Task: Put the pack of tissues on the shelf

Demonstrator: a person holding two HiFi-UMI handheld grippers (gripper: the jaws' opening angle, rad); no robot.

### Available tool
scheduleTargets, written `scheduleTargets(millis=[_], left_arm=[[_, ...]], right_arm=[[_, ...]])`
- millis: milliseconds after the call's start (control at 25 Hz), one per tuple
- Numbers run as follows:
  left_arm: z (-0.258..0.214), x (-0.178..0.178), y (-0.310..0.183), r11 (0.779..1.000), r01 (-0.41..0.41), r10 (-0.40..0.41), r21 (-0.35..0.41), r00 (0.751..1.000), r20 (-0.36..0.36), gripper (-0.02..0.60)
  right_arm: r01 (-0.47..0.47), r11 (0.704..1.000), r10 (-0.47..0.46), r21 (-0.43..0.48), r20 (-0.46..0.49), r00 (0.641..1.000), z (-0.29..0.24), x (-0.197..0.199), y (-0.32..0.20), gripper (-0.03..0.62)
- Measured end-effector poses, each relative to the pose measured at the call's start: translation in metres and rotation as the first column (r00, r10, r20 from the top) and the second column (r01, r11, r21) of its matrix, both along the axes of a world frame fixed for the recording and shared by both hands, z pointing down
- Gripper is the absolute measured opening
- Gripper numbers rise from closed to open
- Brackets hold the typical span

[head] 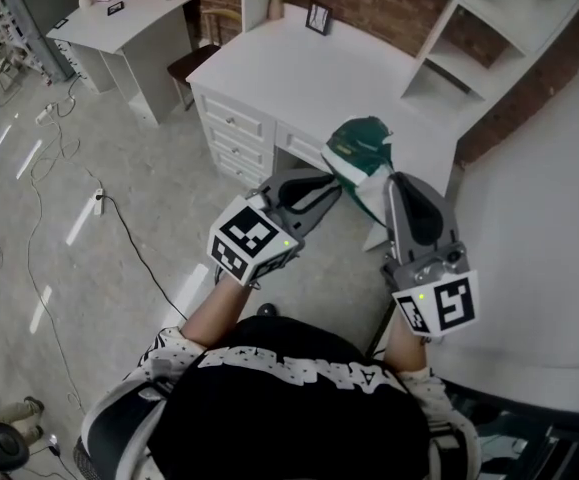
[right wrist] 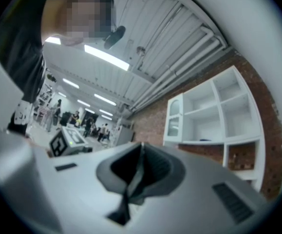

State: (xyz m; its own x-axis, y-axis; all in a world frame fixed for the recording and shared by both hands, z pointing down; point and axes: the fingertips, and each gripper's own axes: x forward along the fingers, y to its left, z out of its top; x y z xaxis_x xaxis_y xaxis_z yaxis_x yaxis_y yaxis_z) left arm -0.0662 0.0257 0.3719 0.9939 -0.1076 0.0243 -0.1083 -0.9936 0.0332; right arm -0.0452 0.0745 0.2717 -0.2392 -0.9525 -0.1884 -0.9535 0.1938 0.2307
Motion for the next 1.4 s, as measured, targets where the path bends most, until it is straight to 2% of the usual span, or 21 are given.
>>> scheduleTargets(millis=[400,560,1000,1160,1400], left_arm=[[0.012,0.004,-0.033,0.999,0.009,-0.009,-0.041,1.0,0.018,0.081],[0.009,0.014,-0.049,0.999,0.032,-0.031,-0.027,0.999,0.035,0.081],[-0.005,0.045,-0.117,0.992,0.124,-0.126,0.029,0.991,0.049,0.091],[-0.012,0.061,-0.14,0.988,0.153,-0.154,0.027,0.987,0.038,0.091],[-0.02,0.103,-0.176,0.985,0.167,-0.169,0.052,0.985,0.046,0.091]], right_arm=[[0.048,0.999,-0.049,-0.013,-0.039,0.998,0.002,-0.022,-0.028,0.037],[0.073,0.997,-0.073,-0.016,-0.043,0.996,-0.001,-0.018,-0.042,0.038],[0.159,0.987,-0.159,0.005,-0.018,0.987,-0.008,0.013,-0.103,0.038],[0.188,0.982,-0.188,0.015,-0.009,0.982,-0.012,0.027,-0.122,0.038],[0.194,0.981,-0.194,0.028,-0.007,0.981,-0.018,0.069,-0.156,0.038]])
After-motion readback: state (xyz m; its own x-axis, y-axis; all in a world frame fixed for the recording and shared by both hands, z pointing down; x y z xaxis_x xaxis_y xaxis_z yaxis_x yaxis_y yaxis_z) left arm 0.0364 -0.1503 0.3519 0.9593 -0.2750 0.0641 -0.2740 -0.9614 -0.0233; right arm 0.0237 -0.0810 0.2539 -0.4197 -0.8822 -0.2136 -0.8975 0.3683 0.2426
